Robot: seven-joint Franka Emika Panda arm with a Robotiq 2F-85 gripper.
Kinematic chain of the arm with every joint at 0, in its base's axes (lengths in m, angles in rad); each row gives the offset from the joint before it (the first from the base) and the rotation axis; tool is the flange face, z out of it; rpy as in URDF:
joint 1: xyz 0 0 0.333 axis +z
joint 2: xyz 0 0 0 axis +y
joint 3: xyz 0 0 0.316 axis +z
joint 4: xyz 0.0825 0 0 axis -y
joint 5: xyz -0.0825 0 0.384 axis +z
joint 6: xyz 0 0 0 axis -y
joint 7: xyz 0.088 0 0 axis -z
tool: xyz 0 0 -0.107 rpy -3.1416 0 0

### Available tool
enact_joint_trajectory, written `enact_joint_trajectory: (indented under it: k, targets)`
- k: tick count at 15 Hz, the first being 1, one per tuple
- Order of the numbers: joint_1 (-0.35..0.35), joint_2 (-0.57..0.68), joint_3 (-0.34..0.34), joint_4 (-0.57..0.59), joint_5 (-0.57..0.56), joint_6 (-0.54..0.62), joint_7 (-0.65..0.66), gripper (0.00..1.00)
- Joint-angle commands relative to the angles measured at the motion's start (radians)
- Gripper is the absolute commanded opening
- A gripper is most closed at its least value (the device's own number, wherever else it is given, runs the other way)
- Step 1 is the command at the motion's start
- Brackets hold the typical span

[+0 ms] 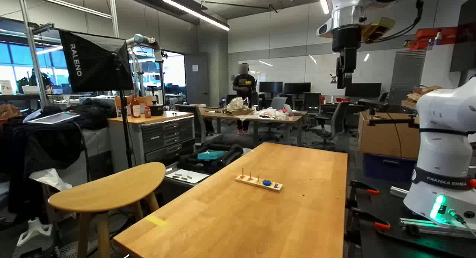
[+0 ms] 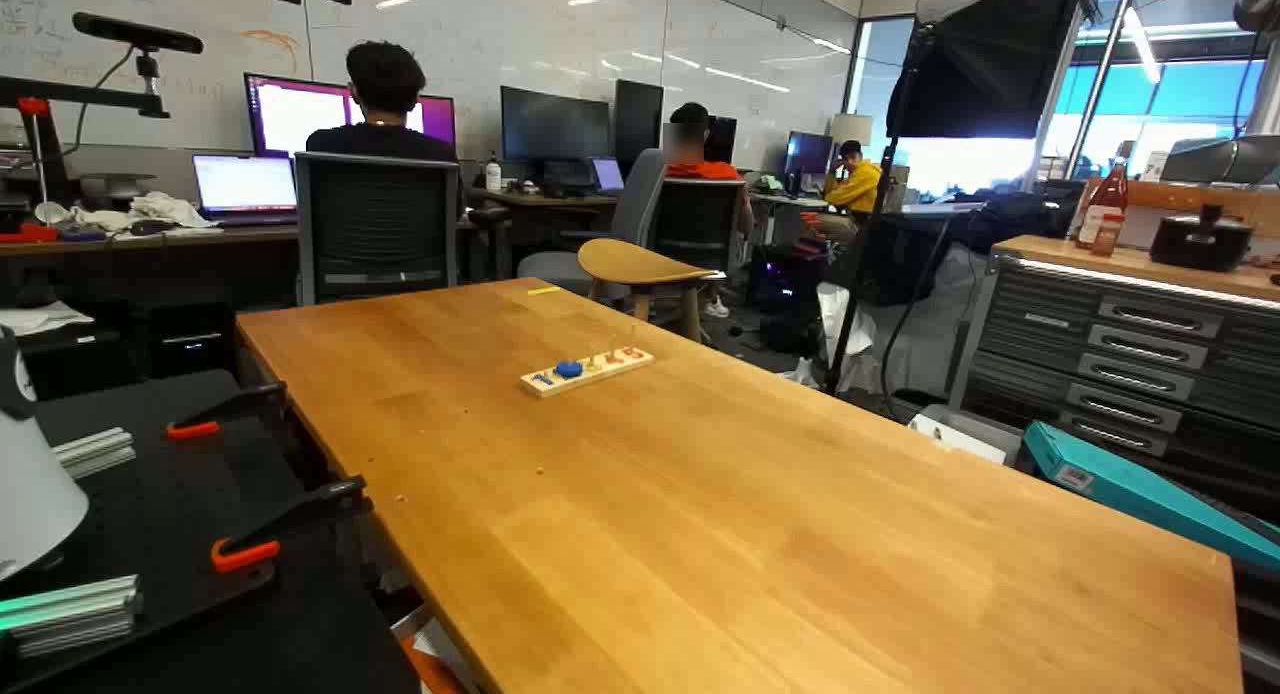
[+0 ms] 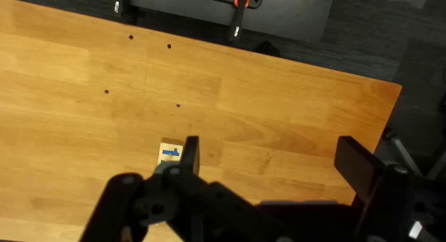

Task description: Remove the blue disc from the wooden board and put it on the table

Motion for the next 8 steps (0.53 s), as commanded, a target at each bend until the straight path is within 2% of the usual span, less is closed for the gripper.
enact_joint_trajectory:
  k: [1, 8]
  targets:
    - [-0.008, 0.000, 0.005, 0.006, 0.003, -0.002, -0.004, 1.00]
    - [-0.008, -0.003, 0.005, 0.016, 0.004, -0.002, -0.004, 1.00]
